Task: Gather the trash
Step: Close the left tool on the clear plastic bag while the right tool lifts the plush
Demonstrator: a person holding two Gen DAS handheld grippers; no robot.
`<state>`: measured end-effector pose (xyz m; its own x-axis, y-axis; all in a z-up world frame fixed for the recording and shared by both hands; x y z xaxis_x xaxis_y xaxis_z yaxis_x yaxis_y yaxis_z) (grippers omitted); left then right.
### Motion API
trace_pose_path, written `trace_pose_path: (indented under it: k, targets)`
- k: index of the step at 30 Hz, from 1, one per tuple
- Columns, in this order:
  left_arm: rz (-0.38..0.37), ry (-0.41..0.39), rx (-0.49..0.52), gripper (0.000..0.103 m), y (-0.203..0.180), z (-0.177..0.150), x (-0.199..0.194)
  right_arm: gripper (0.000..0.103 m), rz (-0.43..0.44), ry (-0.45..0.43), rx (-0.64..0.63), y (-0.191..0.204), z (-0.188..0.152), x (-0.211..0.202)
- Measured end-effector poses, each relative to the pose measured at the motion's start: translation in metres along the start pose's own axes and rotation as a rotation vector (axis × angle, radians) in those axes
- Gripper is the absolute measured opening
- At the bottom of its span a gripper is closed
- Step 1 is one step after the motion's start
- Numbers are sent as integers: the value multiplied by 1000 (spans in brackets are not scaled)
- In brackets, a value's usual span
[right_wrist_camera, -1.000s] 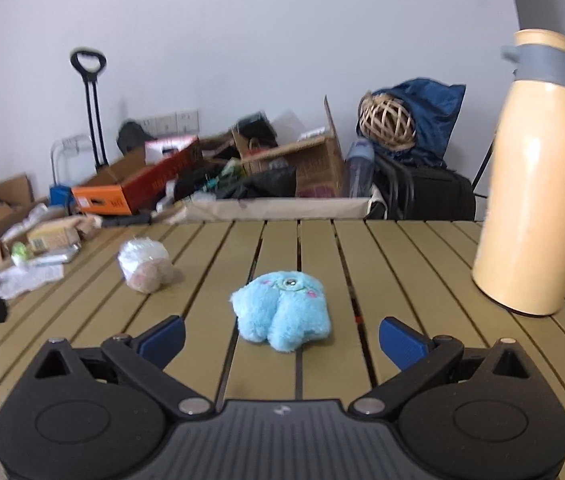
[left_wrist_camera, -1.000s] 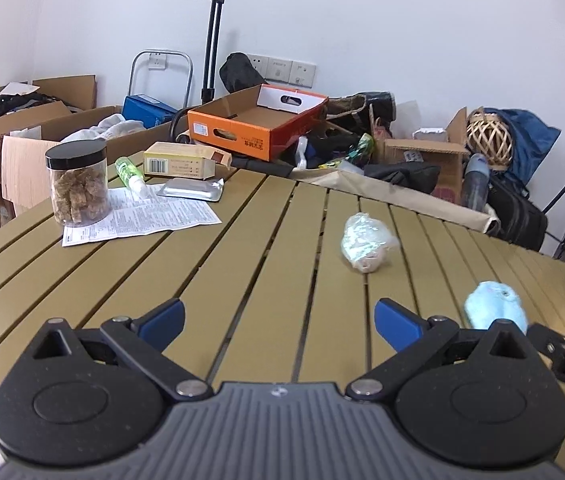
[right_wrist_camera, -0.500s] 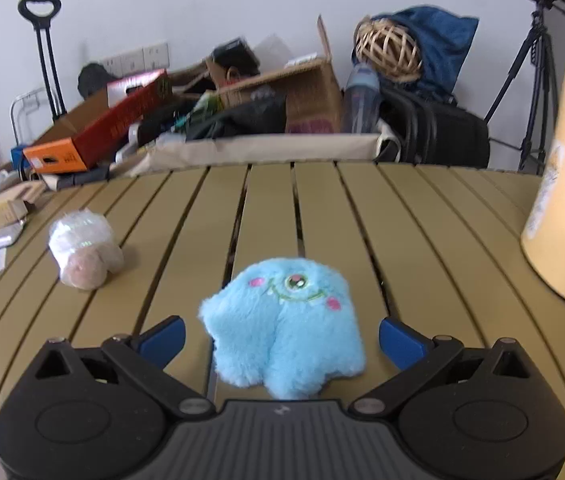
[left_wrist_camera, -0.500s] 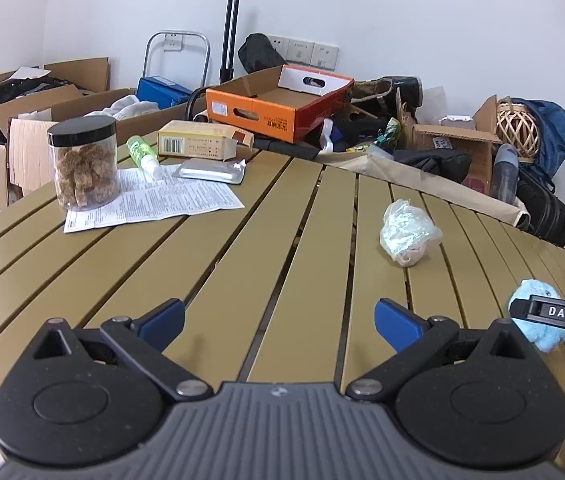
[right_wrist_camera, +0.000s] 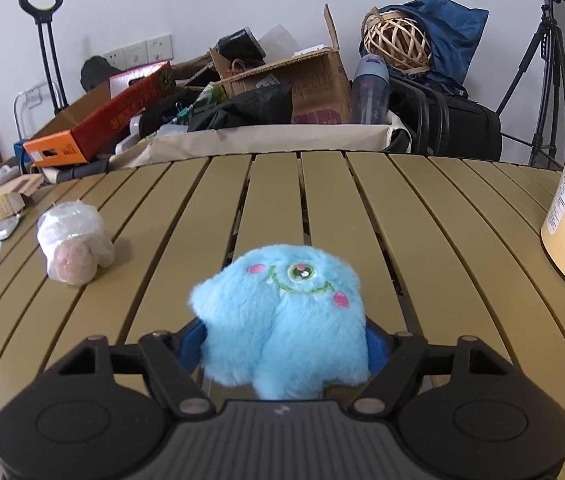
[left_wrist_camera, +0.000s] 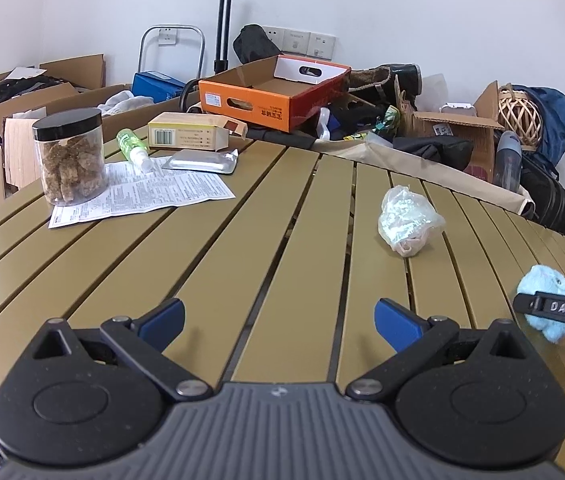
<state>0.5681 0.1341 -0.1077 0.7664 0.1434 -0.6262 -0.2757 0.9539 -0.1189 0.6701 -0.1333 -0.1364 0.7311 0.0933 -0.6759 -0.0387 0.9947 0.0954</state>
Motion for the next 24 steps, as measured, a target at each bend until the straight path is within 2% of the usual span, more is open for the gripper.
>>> trace_pose_path:
  k: [4,11,15,18,22,24]
  targets:
    - [-7,-6,23,103,-13,1,-2,72,44,-62,68,-16,3,-23]
    - [-55,2,0,103,-47,19,3,72,32,-182,135,-65,1,-77]
    - [-63,-1,38,103,-73,36,15,72,23,-230,200,-106,1,-95]
    - [-36,-15,69,103,-90,47,30,72,3,-255,247,-137,2,-101]
    - [-11,22,69,103,-106,54,60,72,-28,-273,308,-173,0,-103]
    - [32,32,84,103,-113,56,76,72,-41,-282,331,-188,0,-103]
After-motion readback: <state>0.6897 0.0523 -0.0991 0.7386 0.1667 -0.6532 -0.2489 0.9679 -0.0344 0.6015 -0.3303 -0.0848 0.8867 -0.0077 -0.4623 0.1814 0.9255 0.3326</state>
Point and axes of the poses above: each gripper's, at about its wrist camera, not at the fingertips, and x roughly the way its jaws point, y to its left, z to its top, the point moved 9 cm from there along x, roughly the way its jaws point, and after that the axes turned 4 degrees about y, right-handed, at the moved point
